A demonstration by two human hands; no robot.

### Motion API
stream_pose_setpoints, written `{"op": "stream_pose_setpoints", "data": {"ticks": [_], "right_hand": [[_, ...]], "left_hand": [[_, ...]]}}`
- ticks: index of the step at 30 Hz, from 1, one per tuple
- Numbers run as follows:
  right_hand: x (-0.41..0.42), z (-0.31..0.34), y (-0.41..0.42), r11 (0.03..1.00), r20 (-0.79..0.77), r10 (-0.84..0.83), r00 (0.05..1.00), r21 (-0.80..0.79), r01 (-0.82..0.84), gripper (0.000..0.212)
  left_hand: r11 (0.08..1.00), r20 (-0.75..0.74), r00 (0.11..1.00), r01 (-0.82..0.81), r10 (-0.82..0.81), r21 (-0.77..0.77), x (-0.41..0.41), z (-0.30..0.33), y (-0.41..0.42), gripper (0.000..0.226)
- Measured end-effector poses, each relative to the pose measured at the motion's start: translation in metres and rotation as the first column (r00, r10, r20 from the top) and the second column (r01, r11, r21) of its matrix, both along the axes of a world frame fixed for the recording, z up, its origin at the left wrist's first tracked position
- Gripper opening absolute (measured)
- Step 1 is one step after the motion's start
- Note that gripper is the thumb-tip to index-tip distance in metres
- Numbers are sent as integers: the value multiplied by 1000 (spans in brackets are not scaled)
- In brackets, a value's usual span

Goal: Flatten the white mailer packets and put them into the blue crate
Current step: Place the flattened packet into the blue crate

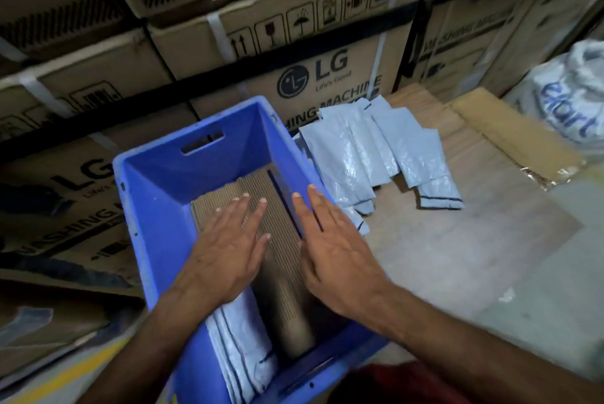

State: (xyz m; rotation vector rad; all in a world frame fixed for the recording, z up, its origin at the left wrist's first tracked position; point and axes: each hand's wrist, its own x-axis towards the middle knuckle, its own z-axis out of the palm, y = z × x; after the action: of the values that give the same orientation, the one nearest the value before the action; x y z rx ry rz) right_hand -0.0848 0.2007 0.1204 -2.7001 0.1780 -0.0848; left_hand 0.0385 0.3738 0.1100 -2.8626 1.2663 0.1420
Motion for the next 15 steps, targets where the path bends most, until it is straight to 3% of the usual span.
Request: {"op": "stream_pose_setpoints", "data": {"ticks": [8,15], "right_hand": [[5,-21,-126,987,14,50,999,-153,-48,80],[6,-64,-253,978,-82,144,986,-142,-155,79]], "left_hand": [[983,75,991,-102,115,-154,-35,20,-104,65],[932,43,960,-255,275,-259,-64,28,-219,66]]}}
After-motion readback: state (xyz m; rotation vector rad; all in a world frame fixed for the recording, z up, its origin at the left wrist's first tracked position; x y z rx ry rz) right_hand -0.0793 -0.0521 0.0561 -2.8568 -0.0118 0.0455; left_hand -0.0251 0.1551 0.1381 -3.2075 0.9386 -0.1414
